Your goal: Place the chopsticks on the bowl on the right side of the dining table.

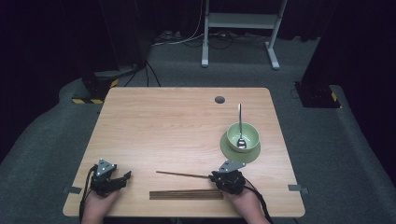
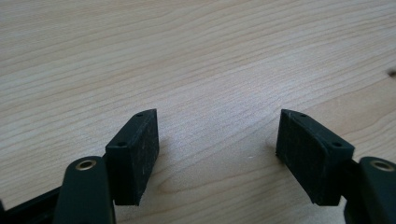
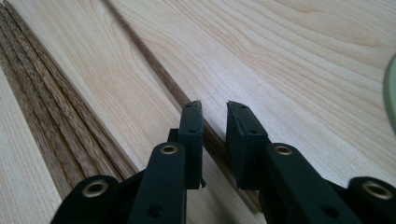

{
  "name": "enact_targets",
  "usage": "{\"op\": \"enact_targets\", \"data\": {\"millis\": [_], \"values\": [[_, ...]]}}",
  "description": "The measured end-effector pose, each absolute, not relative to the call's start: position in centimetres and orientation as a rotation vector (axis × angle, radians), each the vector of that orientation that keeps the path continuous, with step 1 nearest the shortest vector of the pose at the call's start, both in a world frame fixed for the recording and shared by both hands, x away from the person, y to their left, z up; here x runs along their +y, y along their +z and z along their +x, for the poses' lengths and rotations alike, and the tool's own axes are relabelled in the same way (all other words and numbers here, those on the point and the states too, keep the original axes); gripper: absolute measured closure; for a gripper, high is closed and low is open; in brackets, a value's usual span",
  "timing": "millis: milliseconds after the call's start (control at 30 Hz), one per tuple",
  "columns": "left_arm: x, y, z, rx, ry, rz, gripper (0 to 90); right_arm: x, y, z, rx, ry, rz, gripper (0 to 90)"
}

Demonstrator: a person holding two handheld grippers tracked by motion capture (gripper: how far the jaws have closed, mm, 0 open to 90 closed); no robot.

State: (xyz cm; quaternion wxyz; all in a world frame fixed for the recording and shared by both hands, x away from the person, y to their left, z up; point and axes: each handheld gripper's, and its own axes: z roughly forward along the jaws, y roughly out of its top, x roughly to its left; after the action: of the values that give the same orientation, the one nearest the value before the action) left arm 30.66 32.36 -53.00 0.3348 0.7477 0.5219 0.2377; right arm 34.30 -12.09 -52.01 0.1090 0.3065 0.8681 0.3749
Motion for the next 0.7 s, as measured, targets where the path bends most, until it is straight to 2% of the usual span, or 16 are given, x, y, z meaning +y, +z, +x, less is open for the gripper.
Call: {"op": "enact_targets", "data": {"millis": [333, 400, 700], "values": [[32.4, -53.0, 30.7, 1.363, 0.620, 1.950, 30.3, -11.5, -52.1, 34.7, 2.540, 1.116, 0.893, 81.8], [32.4, -53.0, 30.7, 1.363, 0.620, 1.950, 30.4, -11.4, -52.0, 34.7, 2.538, 1.123, 0.892, 77.6], [32.3, -53.0, 30.7, 1.365, 0.620, 1.946, 30.5, -12.4, -51.4, 34.3, 2.525, 1.129, 0.904, 71.2]]}}
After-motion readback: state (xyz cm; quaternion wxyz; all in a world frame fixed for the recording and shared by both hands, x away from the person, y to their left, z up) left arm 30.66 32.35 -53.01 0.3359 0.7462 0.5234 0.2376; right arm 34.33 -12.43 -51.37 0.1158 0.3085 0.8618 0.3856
